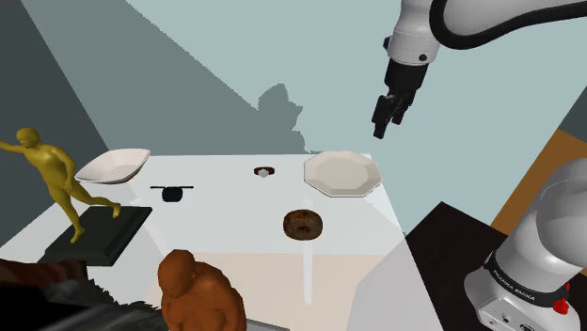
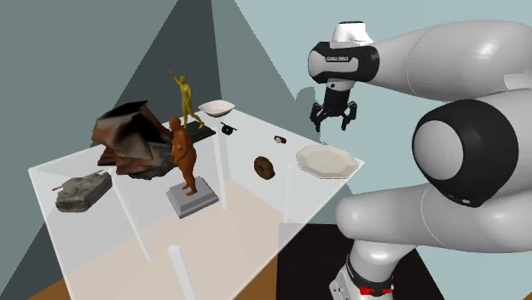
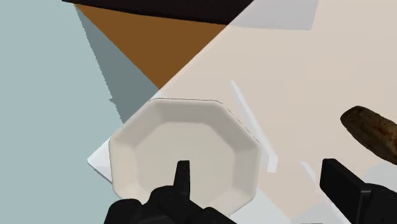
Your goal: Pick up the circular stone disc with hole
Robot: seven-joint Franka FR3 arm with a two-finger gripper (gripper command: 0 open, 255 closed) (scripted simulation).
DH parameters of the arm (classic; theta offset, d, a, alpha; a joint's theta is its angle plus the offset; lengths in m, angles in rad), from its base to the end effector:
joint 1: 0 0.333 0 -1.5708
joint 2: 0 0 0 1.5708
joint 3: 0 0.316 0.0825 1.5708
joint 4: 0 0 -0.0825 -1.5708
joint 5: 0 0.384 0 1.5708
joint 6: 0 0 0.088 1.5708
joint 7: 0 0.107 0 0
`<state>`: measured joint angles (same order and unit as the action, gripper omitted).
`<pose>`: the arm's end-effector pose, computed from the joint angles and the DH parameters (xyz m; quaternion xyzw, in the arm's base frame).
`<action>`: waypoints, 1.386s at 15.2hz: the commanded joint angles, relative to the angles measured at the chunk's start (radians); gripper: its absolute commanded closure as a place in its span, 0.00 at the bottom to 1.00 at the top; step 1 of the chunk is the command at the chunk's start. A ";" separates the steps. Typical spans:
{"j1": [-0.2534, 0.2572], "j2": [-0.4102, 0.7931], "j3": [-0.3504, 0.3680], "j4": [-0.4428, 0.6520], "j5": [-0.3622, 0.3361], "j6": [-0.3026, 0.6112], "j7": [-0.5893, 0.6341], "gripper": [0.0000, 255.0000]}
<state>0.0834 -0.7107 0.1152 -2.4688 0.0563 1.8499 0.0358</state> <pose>0.3388 0.0784 0.5355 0.9970 0.0625 0.0452 0.0055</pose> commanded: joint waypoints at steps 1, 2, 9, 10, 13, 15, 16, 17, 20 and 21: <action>0.029 0.044 0.023 -0.011 0.011 0.067 -0.022 0.00; 0.043 0.066 0.033 -0.015 0.014 0.097 -0.034 0.00; 0.131 0.229 0.107 -0.021 0.030 0.301 -0.114 0.00; 0.142 0.254 0.118 -0.020 0.030 0.329 -0.125 0.00; 0.174 0.329 0.153 -0.012 0.025 0.410 -0.154 0.00; 0.193 0.380 0.177 -0.005 0.018 0.462 -0.172 0.00; 0.202 0.406 0.189 0.000 0.013 0.487 -0.180 0.00; 0.211 0.432 0.201 0.004 0.007 0.513 -0.187 0.00; 0.235 0.510 0.239 0.021 -0.020 0.585 -0.205 0.00; 0.243 0.537 0.251 0.027 -0.032 0.608 -0.209 0.00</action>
<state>0.3206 -0.2096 0.3550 -2.4440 0.0380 2.4211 -0.1652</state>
